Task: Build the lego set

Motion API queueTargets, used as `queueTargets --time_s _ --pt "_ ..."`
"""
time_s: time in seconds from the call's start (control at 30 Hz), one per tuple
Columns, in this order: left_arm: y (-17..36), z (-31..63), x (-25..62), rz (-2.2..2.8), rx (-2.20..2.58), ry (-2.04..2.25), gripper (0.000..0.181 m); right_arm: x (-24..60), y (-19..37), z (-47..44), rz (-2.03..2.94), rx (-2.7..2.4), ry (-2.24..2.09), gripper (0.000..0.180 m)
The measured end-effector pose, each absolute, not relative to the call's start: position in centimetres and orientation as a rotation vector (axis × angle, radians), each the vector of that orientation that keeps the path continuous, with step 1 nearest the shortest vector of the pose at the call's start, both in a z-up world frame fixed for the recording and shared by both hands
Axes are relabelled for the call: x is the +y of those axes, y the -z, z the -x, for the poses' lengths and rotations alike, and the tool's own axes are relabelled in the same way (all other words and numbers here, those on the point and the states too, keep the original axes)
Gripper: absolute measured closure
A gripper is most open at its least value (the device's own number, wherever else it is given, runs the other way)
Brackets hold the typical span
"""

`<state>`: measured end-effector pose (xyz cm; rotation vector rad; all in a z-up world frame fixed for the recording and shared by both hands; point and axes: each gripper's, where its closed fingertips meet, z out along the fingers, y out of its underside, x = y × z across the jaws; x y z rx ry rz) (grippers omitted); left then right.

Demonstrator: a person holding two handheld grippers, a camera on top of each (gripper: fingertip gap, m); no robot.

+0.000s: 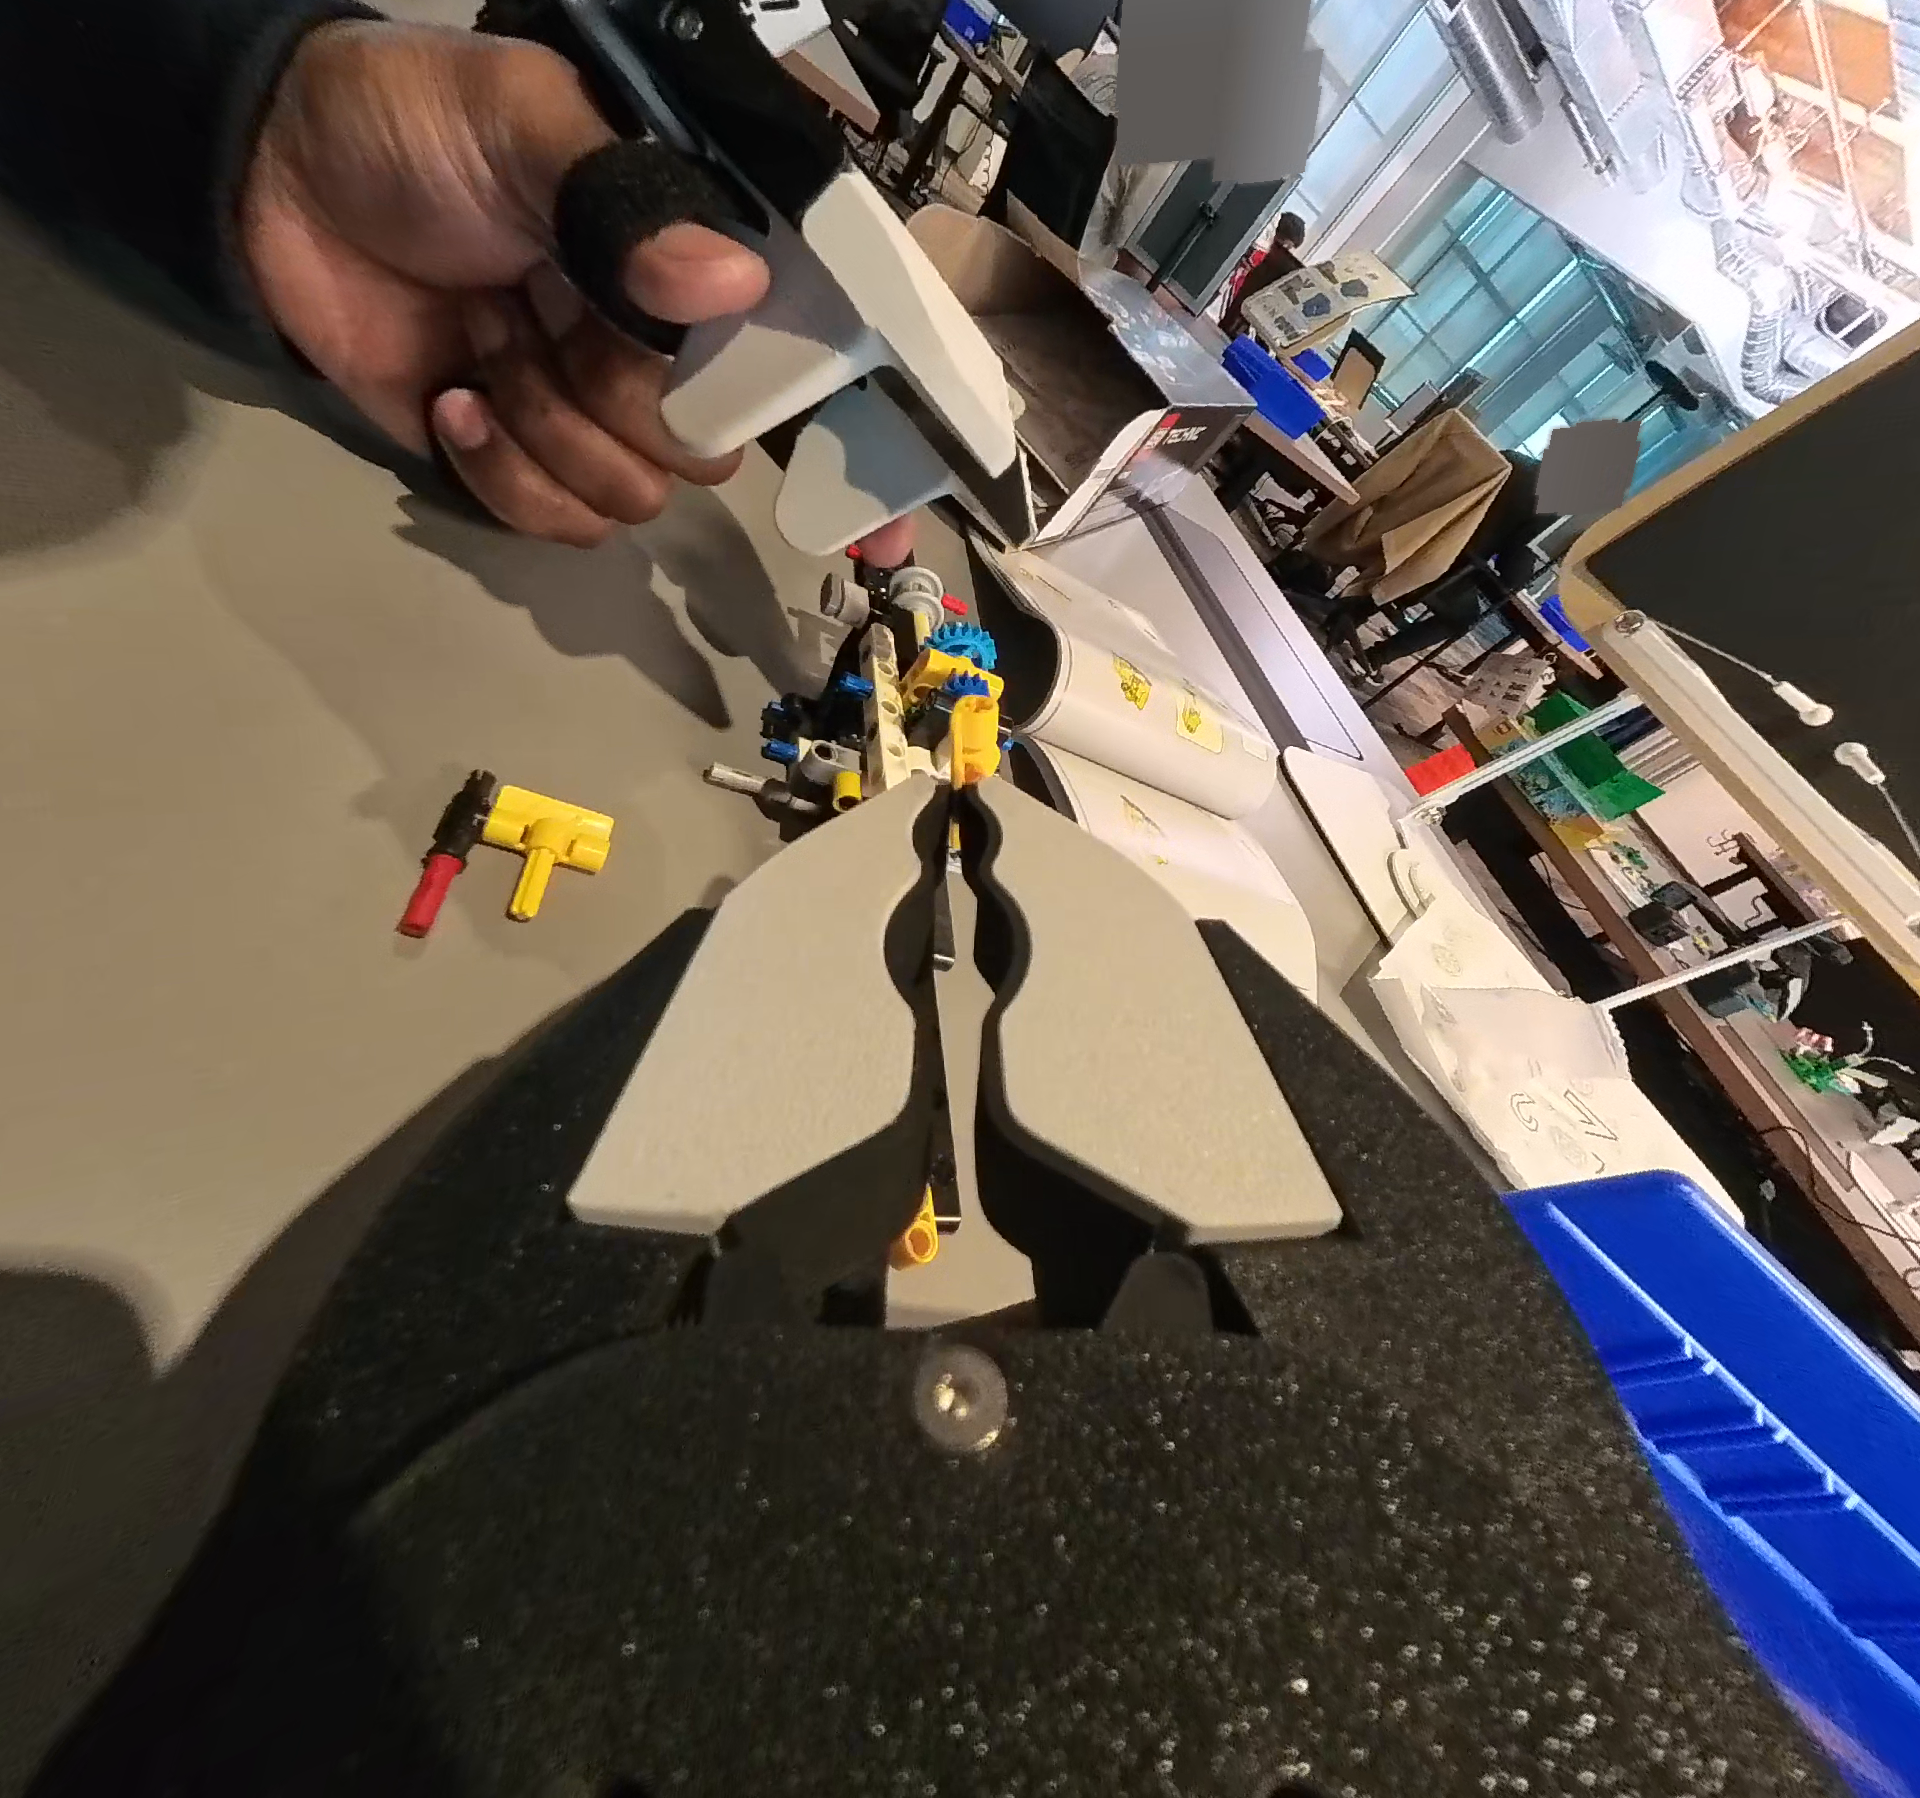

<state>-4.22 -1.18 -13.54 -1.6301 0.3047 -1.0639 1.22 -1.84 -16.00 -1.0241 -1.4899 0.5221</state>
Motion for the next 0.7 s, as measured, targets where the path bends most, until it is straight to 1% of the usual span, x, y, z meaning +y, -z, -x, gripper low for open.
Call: queueTargets --time_s 0.57,0.7 --pt "13.6 4.4 -1.1 1.636 0.298 1.064 0.151 -2.0 16.0 -1.5 1.035 -1.510 -0.509 0.178" --pt "13.5 4.5 -1.0 1.634 0.295 1.057 0.151 -2.6 16.8 -2.6 1.056 -1.576 -0.492 0.178"
